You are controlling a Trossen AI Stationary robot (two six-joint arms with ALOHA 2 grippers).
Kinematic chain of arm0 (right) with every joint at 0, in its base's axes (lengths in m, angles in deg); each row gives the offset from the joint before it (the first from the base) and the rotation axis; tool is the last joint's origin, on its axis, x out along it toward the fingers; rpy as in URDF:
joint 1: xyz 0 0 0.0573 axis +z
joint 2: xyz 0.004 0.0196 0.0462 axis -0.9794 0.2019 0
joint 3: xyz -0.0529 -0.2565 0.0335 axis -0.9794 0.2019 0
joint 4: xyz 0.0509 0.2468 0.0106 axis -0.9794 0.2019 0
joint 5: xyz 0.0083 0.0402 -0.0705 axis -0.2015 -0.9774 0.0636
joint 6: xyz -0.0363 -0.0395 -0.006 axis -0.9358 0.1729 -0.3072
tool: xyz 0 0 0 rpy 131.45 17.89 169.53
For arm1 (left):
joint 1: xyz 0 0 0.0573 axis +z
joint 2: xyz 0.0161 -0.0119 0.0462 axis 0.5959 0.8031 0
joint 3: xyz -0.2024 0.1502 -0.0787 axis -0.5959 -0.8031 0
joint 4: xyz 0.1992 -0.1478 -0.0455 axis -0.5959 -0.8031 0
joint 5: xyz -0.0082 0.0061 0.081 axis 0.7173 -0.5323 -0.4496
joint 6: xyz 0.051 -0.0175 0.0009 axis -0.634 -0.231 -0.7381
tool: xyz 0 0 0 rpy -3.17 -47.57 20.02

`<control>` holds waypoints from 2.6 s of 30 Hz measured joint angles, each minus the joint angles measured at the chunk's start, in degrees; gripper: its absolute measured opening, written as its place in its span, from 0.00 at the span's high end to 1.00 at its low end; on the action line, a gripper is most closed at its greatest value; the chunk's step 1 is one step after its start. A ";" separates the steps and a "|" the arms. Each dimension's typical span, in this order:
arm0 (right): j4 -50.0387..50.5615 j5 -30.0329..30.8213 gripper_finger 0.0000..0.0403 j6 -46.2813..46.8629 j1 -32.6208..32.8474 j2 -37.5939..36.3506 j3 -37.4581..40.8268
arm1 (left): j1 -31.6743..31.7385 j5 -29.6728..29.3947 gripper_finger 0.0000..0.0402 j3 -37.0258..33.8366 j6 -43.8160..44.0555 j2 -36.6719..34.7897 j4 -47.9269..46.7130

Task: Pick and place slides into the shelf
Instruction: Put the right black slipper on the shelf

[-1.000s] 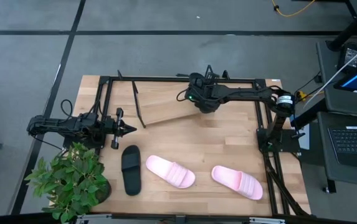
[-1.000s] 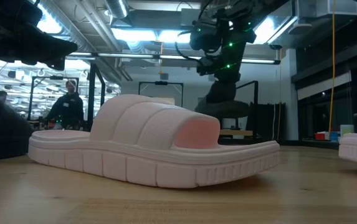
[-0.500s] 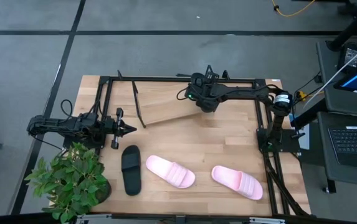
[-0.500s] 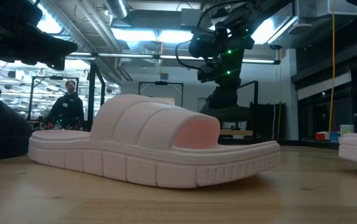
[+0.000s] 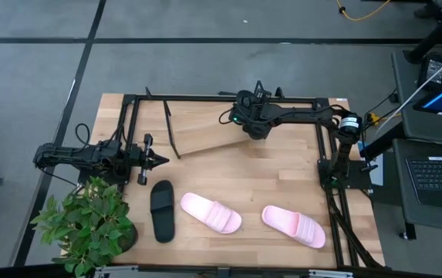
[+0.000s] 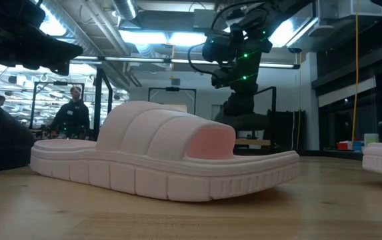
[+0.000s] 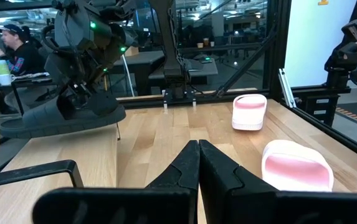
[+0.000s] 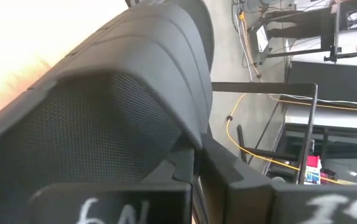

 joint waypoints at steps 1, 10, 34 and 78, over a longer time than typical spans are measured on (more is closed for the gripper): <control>0.03 0.00 0.97 0.05 -0.02 0.00 0.00 | 0.01 0.00 1.00 0.00 0.00 0.00 0.00; 0.51 -0.04 0.97 1.84 -0.02 -0.07 0.53 | 0.00 0.02 1.00 0.01 0.00 0.00 0.00; 0.82 -0.04 0.97 4.55 -0.20 -0.07 0.57 | 0.00 0.02 1.00 0.00 0.07 0.00 0.00; 0.95 -4.23 0.95 3.65 -0.78 -0.07 0.59 | -0.01 0.17 1.00 0.00 0.15 0.01 0.00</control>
